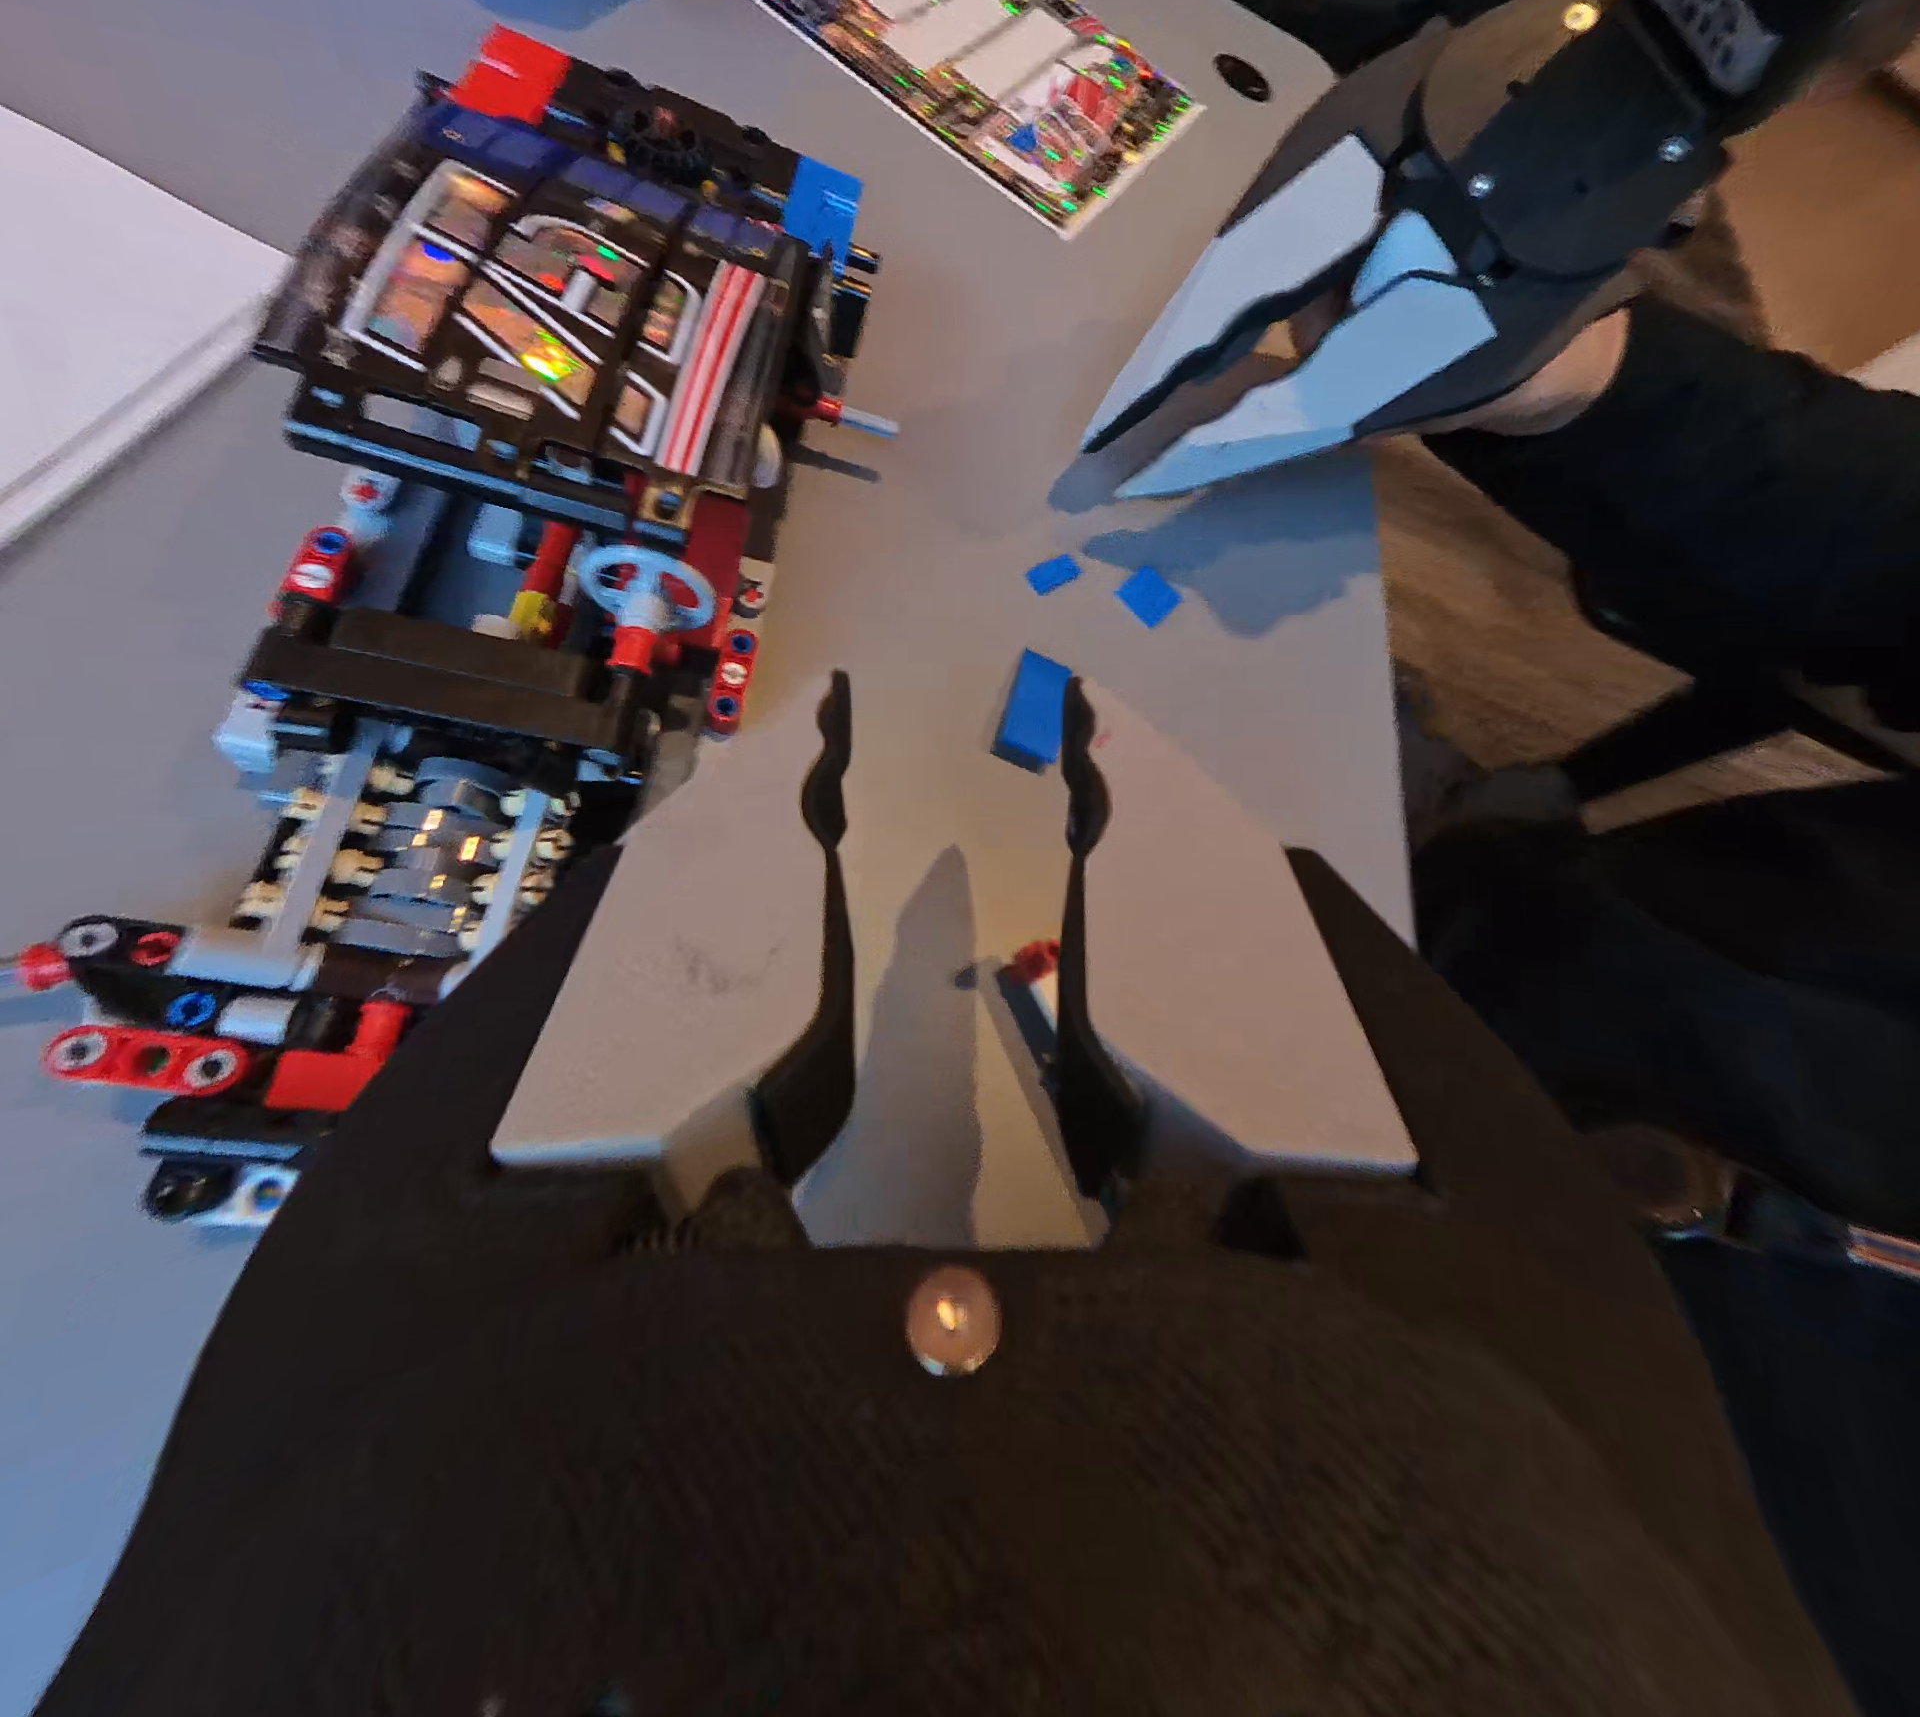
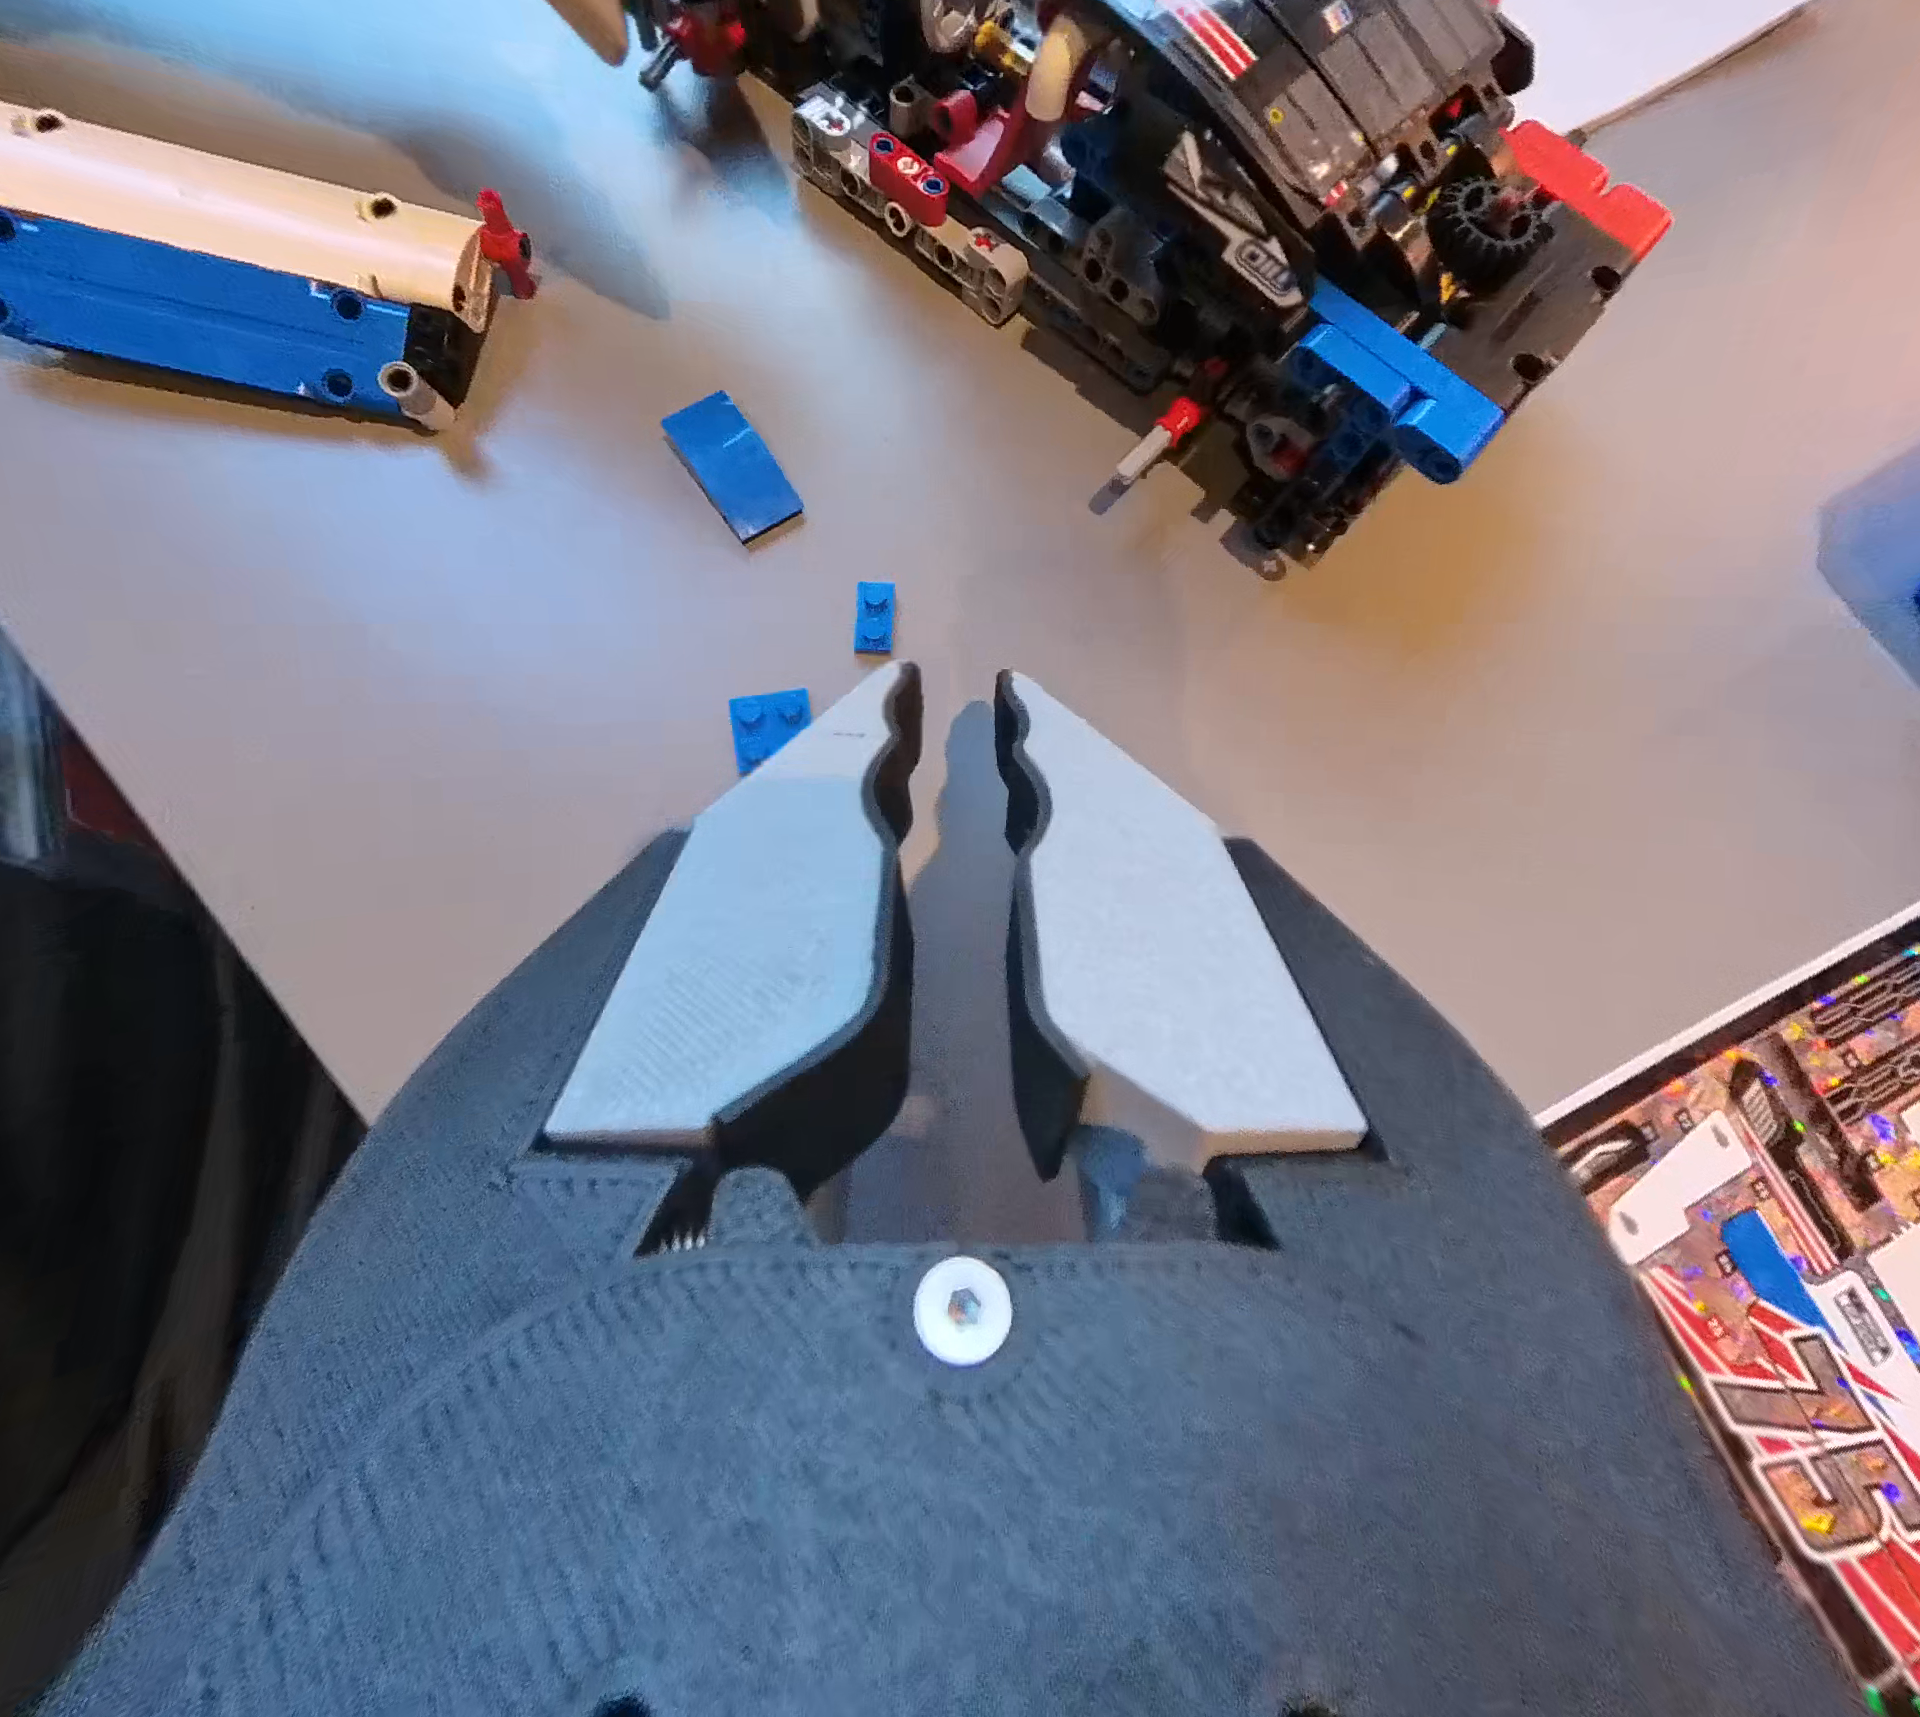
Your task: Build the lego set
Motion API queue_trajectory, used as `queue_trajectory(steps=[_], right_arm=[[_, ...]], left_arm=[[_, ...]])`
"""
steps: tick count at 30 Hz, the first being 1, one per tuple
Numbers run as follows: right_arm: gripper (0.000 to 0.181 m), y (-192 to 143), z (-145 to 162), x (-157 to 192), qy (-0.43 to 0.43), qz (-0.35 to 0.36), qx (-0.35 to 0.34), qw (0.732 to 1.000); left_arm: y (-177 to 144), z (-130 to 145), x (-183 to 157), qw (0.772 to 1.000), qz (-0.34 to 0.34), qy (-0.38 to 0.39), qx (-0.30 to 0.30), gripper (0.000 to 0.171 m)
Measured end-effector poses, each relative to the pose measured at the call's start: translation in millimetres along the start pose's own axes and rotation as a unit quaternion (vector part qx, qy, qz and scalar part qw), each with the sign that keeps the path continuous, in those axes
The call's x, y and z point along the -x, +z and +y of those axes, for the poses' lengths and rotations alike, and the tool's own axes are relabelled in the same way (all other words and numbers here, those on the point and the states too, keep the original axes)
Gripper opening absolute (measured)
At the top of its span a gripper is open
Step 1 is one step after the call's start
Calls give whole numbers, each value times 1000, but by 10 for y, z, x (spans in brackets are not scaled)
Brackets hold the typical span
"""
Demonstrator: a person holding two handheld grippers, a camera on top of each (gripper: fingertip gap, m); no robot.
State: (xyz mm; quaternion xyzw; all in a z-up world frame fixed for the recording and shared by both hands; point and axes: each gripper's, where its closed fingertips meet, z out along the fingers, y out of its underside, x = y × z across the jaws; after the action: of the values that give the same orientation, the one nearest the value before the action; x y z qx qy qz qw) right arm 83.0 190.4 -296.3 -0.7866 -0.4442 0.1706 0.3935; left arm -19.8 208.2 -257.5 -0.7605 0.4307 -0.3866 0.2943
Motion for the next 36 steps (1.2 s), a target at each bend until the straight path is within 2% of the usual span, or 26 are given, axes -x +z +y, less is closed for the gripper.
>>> queue_trajectory(steps=[4,8,11,14,18,26,31,36], right_arm=[[19,-1,17,-62,16,-13,-14,1000],[20,8,-14,-128,28,-20,-18,999],[33,35,-47,-124,34,-34,-14,999],[25,47,-60,-151,32,-26,-5,999],[13,40,-61,-40,16,-49,17,999],[11,161,-28,136,-33,-82,71,994],[11,262,-13,172,-48,-88,91,991],[3,288,-9,165,-55,-87,97,990]], left_arm=[[-104,-204,82,994,-78,45,-60,44],[-142,-208,211,986,-133,78,-58,46],[-141,-175,246,987,-132,75,-49,45],[-187,-192,233,987,-131,81,-50,39],[-181,-168,226,987,-128,89,-44,35],[-20,-3,211,987,-124,105,2,32],[55,34,141,986,-118,114,12,31],[71,45,120,987,-114,116,14,31]])
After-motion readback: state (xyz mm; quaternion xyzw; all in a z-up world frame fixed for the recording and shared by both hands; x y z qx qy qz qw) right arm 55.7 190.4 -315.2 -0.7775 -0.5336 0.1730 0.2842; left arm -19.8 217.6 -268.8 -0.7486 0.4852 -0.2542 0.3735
